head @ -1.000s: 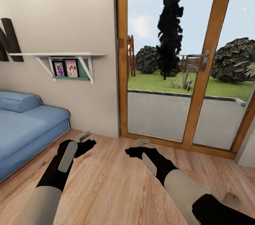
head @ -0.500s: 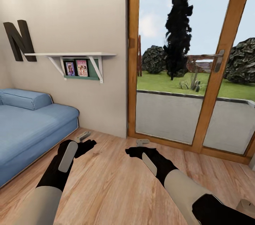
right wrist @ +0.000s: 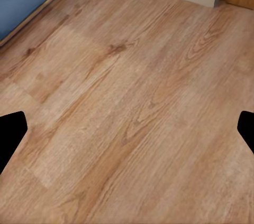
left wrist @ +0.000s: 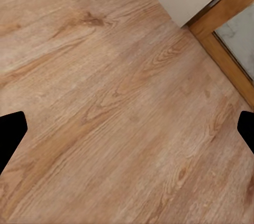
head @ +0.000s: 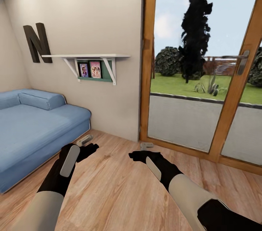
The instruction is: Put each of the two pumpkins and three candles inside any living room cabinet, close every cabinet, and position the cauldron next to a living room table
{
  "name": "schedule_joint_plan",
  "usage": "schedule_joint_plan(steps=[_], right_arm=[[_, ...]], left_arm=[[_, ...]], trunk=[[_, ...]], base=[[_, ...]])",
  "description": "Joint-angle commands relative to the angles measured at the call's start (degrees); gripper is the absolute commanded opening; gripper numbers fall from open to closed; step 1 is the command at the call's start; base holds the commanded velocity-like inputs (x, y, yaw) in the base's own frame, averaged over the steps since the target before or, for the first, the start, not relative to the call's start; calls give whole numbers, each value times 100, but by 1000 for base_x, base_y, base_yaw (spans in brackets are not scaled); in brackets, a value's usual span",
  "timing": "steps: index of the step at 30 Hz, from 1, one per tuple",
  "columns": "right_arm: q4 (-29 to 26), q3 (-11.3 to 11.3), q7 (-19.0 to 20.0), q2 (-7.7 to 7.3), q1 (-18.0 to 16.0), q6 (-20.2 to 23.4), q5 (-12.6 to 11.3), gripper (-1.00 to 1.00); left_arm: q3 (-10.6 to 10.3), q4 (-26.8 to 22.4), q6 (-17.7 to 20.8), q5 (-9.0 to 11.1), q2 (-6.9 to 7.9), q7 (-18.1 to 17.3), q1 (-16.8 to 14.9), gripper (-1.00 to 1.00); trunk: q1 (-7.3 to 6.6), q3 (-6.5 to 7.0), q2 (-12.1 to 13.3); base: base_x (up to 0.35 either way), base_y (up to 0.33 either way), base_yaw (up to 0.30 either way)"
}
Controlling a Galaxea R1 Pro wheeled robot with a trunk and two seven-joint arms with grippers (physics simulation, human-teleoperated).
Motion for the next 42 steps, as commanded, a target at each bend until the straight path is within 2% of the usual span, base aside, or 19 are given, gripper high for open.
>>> schedule_joint_plan(steps=[1, 11, 16, 26, 31, 35, 38, 42], right_arm=[[-8, 28, -18, -4, -4, 19, -28, 100], [-13, 28, -17, 2, -4, 19, -28, 100], [-14, 28, -19, 4, -4, -1, -34, 100], [-6, 20, -17, -4, -4, -61, -35, 100], [-6, 19, -17, -4, -4, -61, -37, 100], [-6, 17, -17, -4, -4, -61, -37, 100], [-6, 17, -17, -4, -4, -84, -37, 100], [-6, 19, 22, 12, -7, -99, -37, 100]], left_arm=[[12, -4, 14, 57, 0, 59, -3, 100], [4, -4, 30, -40, 32, 154, -16, 100], [17, -66, 191, -181, 106, 477, -196, 100], [62, -62, 241, -163, 179, 628, -223, 100], [94, -55, 222, -147, 180, 625, -222, 100], [290, -48, 234, -135, 180, 591, -222, 100], [355, -11, 235, -113, 174, 575, -222, 100], [261, -26, 227, -86, 199, 553, -222, 100]], trunk=[[-1, -6, -3], [-1, -10, -3], [-1, -10, -3], [-1, -10, -3], [-111, 80, 197], [-198, 152, 358], [-264, 206, 478], [-264, 205, 477]], base=[[0, 0, 26], [0, 0, 45], [0, 0, 1], [0, 0, 0], [0, 0, 0], [0, 0, 0], [0, 0, 0], [0, 0, 0]])
